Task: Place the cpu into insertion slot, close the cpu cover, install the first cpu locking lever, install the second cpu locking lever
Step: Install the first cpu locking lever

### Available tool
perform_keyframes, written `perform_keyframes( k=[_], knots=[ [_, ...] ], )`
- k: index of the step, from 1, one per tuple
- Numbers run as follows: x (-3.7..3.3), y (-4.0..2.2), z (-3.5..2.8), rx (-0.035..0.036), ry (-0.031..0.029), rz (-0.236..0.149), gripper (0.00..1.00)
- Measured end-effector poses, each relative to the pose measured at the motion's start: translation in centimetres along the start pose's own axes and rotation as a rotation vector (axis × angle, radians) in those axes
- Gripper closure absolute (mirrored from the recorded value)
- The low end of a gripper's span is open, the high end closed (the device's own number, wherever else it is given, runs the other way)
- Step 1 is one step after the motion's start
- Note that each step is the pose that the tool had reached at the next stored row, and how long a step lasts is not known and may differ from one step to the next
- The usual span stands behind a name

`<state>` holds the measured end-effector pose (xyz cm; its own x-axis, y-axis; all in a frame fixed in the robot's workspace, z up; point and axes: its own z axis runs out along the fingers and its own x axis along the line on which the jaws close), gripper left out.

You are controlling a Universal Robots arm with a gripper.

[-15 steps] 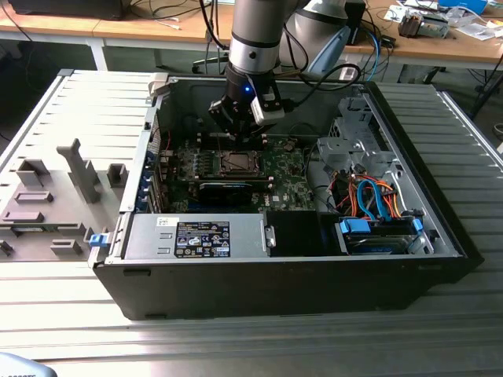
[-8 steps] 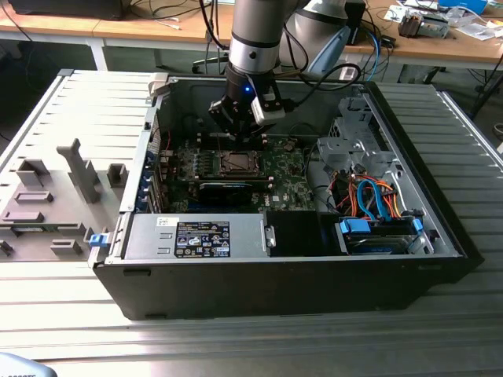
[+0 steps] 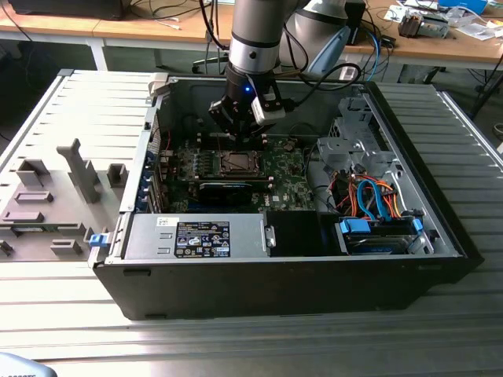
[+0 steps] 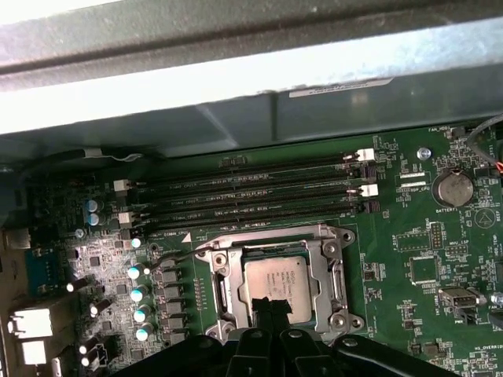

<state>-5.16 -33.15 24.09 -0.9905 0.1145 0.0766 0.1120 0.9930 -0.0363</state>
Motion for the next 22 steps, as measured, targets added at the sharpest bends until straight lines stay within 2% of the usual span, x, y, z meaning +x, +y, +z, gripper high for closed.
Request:
perform_keyframes(
  k=[22],
  knots=[
    [0.0,0.0,0.0,0.0014,-0.0006,-0.018,0.89]
  ],
)
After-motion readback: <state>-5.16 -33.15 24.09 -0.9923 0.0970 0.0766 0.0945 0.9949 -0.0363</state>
